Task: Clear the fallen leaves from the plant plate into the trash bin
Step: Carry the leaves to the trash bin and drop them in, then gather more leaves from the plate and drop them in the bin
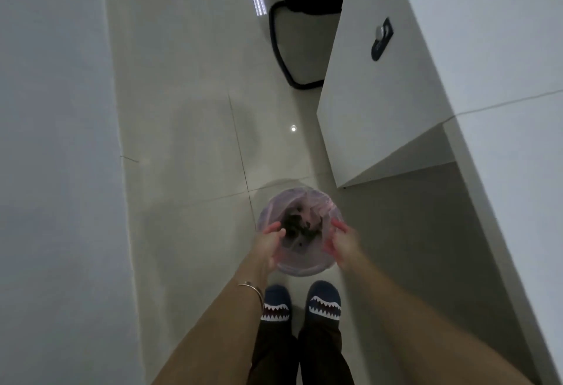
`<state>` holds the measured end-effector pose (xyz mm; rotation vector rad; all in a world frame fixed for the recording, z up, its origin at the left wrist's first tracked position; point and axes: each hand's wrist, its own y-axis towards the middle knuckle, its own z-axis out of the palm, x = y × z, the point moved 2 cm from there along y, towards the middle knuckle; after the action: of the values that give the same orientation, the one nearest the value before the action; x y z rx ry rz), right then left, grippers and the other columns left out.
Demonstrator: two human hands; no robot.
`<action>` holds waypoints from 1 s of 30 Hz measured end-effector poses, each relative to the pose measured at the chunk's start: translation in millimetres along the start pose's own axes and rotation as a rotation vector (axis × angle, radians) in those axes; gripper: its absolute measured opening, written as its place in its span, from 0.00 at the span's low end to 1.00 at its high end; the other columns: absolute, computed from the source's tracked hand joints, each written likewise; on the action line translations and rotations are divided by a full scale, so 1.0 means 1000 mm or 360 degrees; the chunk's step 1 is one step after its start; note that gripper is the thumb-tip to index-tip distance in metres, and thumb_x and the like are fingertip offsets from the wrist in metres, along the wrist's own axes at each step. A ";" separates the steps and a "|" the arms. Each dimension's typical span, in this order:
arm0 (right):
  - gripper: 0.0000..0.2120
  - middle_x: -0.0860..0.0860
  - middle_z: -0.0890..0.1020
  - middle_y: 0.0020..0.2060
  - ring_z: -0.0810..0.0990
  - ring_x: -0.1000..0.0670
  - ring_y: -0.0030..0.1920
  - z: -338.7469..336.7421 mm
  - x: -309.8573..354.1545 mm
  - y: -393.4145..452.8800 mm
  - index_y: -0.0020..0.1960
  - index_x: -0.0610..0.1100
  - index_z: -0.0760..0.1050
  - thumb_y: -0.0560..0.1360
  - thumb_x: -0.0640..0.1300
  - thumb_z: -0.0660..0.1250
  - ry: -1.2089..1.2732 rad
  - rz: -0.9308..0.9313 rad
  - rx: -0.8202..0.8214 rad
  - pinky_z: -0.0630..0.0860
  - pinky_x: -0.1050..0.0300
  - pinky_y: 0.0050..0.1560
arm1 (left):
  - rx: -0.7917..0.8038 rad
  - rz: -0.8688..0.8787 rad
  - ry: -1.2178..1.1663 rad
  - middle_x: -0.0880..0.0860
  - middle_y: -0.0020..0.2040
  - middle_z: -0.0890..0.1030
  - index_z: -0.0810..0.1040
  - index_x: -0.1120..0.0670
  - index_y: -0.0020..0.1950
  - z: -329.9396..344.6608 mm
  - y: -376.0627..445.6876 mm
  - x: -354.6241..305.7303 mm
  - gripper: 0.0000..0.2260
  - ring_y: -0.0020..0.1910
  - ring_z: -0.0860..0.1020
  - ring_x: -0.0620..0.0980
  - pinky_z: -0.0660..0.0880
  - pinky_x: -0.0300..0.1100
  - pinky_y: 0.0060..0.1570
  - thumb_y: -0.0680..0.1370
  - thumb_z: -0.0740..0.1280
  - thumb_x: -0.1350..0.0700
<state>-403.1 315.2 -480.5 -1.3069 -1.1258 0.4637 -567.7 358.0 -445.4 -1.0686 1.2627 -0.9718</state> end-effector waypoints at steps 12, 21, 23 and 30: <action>0.17 0.46 0.72 0.29 0.68 0.51 0.28 -0.004 0.145 -0.208 0.64 0.34 0.69 0.75 0.28 0.59 0.0338 -0.0460 0.0103 0.67 0.58 0.29 | 0.0148 0.0442 0.0214 0.49 0.36 0.72 0.70 0.47 0.63 0.029 -0.206 -0.137 0.15 0.22 0.72 0.40 0.67 0.34 0.23 0.80 0.58 0.61; 0.16 0.42 0.77 0.38 0.77 0.46 0.36 -0.185 0.208 -0.367 0.60 0.37 0.73 0.73 0.30 0.62 0.0787 -0.0959 -0.0136 0.78 0.55 0.43 | 0.0584 0.0824 0.0641 0.51 0.35 0.70 0.73 0.50 0.42 0.164 -0.401 -0.166 0.10 0.32 0.68 0.47 0.67 0.41 0.36 0.78 0.59 0.63; 0.16 0.42 0.77 0.38 0.77 0.46 0.35 -0.246 0.183 -0.389 0.59 0.37 0.74 0.73 0.29 0.62 0.0932 -0.0970 -0.0313 0.78 0.55 0.44 | 0.0697 0.0883 0.0807 0.52 0.37 0.74 0.75 0.52 0.50 0.209 -0.428 -0.130 0.07 0.35 0.72 0.49 0.71 0.45 0.44 0.78 0.62 0.63; 0.14 0.41 0.78 0.37 0.76 0.47 0.33 -0.412 0.046 -0.418 0.56 0.36 0.74 0.73 0.28 0.61 0.1303 -0.0847 -0.0801 0.78 0.57 0.38 | 0.1077 0.0788 0.1416 0.52 0.39 0.76 0.75 0.52 0.55 0.328 -0.485 0.032 0.08 0.38 0.75 0.49 0.71 0.47 0.50 0.77 0.64 0.60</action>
<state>-162.1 28.1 -26.7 -1.3469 -0.8379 -0.7417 -230.7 235.8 18.5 0.2616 1.5942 -1.3815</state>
